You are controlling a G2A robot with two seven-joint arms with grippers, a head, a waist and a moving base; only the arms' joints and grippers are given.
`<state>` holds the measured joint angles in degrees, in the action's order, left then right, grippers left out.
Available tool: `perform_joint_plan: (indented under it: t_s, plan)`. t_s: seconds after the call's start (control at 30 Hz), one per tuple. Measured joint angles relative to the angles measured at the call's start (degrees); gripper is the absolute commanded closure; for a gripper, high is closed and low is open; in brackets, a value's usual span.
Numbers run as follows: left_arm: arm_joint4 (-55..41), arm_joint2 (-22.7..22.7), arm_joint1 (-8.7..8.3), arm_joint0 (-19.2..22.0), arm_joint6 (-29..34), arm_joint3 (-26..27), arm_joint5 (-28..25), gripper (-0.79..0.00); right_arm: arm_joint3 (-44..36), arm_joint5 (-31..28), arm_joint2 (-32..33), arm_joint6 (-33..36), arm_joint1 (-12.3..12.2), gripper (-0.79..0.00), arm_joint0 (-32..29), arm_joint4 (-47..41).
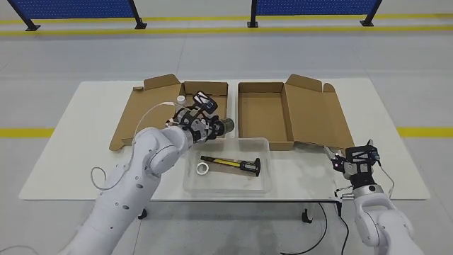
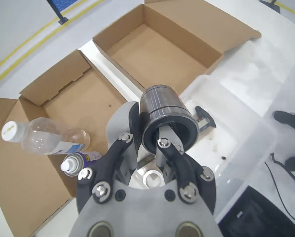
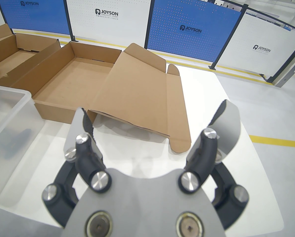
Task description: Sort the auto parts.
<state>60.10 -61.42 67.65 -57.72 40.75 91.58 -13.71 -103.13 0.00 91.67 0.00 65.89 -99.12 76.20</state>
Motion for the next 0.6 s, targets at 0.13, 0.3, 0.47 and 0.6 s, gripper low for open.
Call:
perform_joint_plan:
  t_s: [0.13,0.3,0.47,0.6]
  plan:
    - [6.45,2.36,0.60,1.53,-2.09,-2.76,5.48,0.000,0.00,0.00,0.00,0.00,0.00,-0.785,0.00,0.00]
    - [10.47,5.81,1.81,3.35,-2.38,-6.39,10.86,0.000,0.00,0.00,0.00,0.00,0.00,-0.785,0.00,0.00]
    - [10.76,8.34,2.99,5.43,-0.67,-9.94,12.89,0.000,0.00,0.00,0.00,0.00,0.00,-0.785,0.00,0.00]
    - [9.25,9.16,3.85,6.95,1.55,-12.11,14.32,0.000,0.00,0.00,0.00,0.00,0.00,-0.785,0.00,0.00]
